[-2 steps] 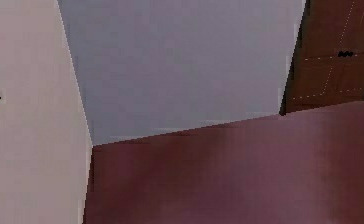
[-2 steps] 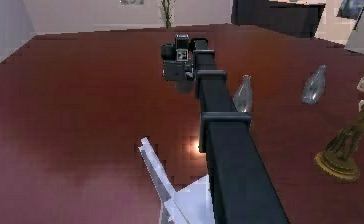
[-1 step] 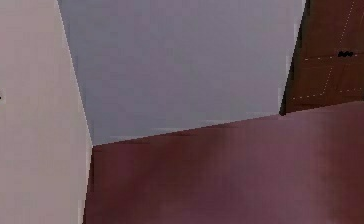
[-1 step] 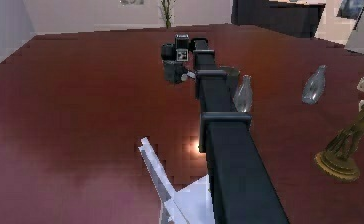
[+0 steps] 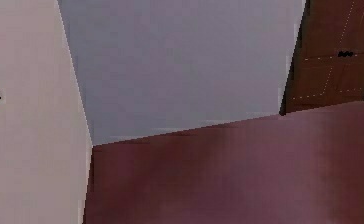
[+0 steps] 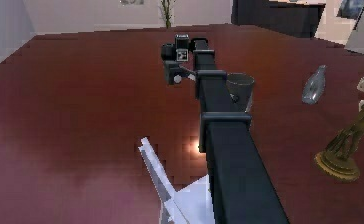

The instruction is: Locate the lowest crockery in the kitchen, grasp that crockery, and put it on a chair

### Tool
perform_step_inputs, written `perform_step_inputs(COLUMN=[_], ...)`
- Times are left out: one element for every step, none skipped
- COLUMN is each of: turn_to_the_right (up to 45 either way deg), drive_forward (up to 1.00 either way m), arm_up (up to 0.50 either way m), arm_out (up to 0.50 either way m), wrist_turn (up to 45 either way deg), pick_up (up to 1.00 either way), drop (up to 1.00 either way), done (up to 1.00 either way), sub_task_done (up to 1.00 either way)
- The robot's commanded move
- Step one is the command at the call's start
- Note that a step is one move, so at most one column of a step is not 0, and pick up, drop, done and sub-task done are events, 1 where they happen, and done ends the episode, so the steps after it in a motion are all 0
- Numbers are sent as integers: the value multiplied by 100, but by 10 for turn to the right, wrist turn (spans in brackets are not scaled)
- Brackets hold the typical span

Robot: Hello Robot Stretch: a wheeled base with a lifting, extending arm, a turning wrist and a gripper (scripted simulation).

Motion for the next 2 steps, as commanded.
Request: perform_step_inputs(turn_to_the_right=[0, 0], drive_forward=[0, 0], arm_up=[-32, -32], arm_out=[0, 0], wrist_turn=[0, 0], pick_up=[0, 0], drop=[0, 0], done=[0, 0], sub_task_done=[0, 0])
